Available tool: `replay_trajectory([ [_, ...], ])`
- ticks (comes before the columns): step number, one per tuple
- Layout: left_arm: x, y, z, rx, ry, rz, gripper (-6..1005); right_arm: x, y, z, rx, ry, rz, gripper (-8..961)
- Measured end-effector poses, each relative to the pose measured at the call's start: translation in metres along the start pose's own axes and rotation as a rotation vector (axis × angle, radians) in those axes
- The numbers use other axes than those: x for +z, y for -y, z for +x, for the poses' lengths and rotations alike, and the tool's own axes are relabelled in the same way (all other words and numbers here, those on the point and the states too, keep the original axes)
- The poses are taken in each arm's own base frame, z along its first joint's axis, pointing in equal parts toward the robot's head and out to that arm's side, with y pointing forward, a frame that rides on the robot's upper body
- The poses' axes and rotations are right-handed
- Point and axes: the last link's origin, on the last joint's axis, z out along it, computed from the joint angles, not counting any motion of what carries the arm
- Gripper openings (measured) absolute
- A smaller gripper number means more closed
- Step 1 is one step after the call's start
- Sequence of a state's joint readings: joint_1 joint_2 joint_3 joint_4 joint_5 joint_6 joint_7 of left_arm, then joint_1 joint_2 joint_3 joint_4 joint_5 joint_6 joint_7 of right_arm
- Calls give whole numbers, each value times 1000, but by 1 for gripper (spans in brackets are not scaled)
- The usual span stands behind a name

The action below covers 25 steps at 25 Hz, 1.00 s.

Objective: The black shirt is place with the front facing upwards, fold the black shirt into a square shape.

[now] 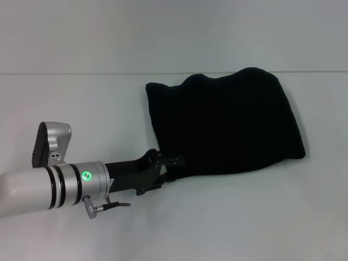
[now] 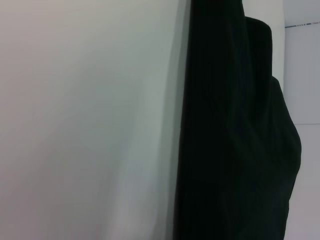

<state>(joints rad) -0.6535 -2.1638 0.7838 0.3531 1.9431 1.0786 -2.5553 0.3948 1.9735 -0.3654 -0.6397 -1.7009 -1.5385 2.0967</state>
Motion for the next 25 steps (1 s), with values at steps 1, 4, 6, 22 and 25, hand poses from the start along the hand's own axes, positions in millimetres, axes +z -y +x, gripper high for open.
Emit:
replay_trajectory([
  [1,0,0,0,-1,-1,1,642,-1,0,0,3,3,-1,777],
  [4,-1,1,0,-3,-2,2,467,-3,2,1,11,9,-5,777],
  [6,-1,1,0,-3,-2,4,425,-3,2,2,15,9,-7,777],
  [22,-19,10,3,68,-9,7,44,2,2,3,25,8,-12,777],
  [25,-34,16,5,74,-34,-6,28,3,1,3,26,5,-16,777],
])
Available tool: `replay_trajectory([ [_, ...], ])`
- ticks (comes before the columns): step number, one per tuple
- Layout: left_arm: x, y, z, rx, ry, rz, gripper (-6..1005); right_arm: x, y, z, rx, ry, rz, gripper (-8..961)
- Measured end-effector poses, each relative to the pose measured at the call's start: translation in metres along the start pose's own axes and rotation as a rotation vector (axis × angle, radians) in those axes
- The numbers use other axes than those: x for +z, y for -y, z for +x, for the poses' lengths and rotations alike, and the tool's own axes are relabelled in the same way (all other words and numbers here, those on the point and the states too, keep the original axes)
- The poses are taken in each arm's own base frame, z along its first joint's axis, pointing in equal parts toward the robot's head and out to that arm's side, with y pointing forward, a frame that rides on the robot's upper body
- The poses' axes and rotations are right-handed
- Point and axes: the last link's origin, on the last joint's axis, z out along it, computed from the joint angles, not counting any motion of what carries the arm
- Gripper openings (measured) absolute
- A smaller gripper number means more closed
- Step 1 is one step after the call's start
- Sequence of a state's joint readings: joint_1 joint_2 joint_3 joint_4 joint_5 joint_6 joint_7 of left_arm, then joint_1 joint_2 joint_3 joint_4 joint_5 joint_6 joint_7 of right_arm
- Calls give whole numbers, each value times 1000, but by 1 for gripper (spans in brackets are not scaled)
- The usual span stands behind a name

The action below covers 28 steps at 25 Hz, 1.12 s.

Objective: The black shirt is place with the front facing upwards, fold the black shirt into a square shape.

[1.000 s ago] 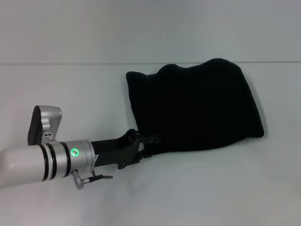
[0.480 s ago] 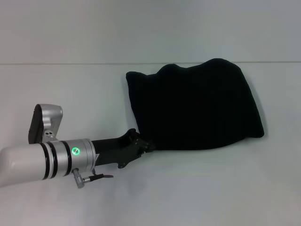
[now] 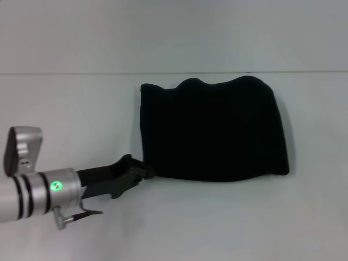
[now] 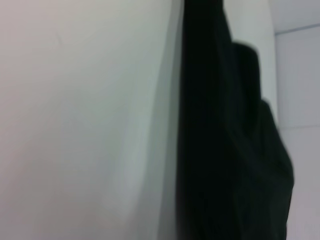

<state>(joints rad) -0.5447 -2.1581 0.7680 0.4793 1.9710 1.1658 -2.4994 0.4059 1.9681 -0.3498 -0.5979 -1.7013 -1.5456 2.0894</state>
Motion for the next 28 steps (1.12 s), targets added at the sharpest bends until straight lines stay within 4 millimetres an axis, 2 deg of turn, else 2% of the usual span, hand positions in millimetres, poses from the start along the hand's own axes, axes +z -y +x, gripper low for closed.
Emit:
replay_trajectory([
  [5,-22,10,-1,-20,-30,-20,42,3,-1,1,7,-7,-5,776],
  [12,-33,18,-8,-21,-24,-20,61,11,0,7,8,-56,8,776],
  [17,-44,17,-4,25,-30,-43,75,12,2,10,9,-77,22,776],
  [21,-60,18,-3,111,-12,-49,87,11,4,11,-5,-78,31,776],
  [24,-86,20,1,177,-26,-59,95,13,5,13,-35,-120,50,776],
  [26,-102,13,4,275,-59,-111,166,16,5,14,-95,-176,63,776],
  [28,-110,0,6,450,-86,-180,236,18,3,14,-189,-250,79,776],
])
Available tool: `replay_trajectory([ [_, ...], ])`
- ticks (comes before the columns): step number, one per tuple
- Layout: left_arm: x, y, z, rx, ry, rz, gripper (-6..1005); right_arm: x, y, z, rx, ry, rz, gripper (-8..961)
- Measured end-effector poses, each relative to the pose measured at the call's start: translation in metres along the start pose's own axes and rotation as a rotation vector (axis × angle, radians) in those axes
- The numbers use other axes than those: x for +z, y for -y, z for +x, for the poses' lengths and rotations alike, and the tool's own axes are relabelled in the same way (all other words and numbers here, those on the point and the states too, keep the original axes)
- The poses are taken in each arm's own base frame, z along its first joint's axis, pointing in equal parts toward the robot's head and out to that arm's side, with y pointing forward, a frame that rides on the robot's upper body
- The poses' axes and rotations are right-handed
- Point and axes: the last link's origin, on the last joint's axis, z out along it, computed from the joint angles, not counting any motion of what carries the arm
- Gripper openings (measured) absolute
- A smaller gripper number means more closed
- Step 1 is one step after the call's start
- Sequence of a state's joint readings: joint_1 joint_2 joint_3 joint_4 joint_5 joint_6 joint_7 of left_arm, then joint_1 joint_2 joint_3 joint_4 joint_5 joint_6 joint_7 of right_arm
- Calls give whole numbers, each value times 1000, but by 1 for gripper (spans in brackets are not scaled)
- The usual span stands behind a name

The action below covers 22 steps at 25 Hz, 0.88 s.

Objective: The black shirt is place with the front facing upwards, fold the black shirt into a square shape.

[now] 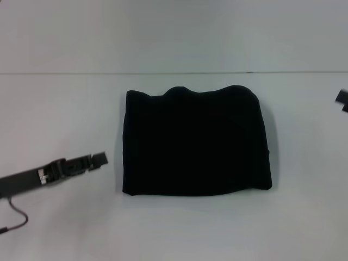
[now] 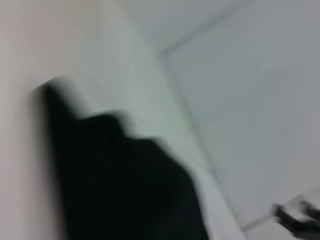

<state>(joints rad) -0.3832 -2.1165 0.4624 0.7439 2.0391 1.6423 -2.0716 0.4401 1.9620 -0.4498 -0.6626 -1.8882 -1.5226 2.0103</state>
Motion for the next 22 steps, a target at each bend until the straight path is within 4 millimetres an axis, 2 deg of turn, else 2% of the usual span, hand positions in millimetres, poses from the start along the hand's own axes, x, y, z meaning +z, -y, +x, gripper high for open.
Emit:
replay_trajectory([
  [3,6,-10,13,186,20,-43,356,4,-3,-4,-157,-90,32,776],
  [8,31,-13,38,446,88,-5,588,20,-16,-3,-434,-180,-13,776],
  [13,64,-26,54,621,191,-10,756,56,-34,9,-625,-280,-106,776],
  [16,82,-32,58,686,248,0,948,78,-42,18,-725,-346,-132,776],
  [22,100,-36,56,743,267,8,948,103,-50,24,-817,-386,-149,776],
])
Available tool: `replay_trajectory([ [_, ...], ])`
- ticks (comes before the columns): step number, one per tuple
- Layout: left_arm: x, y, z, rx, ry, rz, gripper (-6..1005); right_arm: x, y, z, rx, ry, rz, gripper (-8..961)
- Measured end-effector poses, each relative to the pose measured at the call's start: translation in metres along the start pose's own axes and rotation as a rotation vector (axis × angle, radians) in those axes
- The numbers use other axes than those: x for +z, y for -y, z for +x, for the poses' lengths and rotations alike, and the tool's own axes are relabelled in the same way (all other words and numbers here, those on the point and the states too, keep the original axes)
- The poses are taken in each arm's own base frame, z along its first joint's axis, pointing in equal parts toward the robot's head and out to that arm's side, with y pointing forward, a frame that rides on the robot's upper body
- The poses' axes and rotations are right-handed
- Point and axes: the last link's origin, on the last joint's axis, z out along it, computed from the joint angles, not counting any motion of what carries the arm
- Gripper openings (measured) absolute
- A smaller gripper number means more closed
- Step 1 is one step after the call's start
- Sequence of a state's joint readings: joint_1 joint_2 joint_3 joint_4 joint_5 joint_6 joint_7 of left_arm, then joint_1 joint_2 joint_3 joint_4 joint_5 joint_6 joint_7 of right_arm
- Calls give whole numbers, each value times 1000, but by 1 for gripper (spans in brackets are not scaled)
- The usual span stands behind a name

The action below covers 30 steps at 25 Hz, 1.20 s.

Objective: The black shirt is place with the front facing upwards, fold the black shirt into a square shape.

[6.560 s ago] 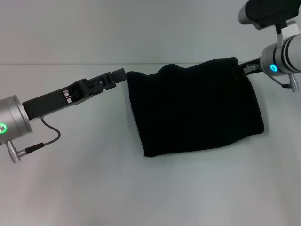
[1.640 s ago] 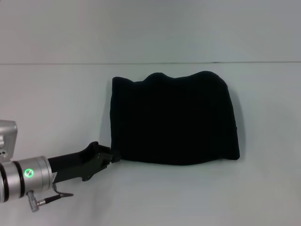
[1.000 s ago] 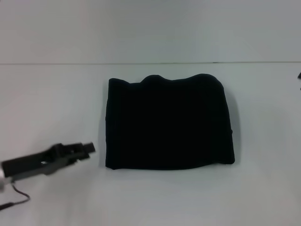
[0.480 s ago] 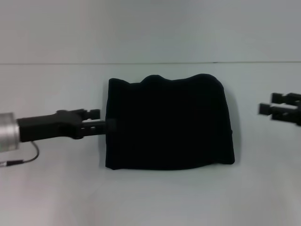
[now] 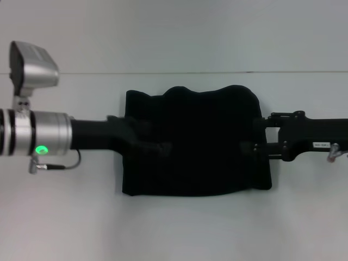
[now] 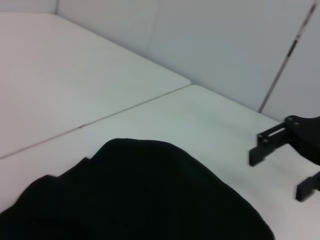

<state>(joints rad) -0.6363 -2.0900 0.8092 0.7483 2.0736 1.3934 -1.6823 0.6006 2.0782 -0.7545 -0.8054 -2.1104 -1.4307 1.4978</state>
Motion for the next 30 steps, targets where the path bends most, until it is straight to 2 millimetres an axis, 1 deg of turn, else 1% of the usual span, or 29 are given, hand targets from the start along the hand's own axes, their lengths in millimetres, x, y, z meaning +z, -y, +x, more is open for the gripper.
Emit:
replay_trajectory([
  [3,12,-8,-4,39,0,-11,948,9,-1,5,-8,-5,14,776],
  [8,21,-10,-4,38,-21,2,948,16,-2,10,8,-9,8,776],
  [15,22,-11,-1,44,-23,-3,948,15,-2,12,9,-11,12,776],
  [30,23,-12,-2,44,-24,-1,948,16,-2,10,6,-7,14,776],
])
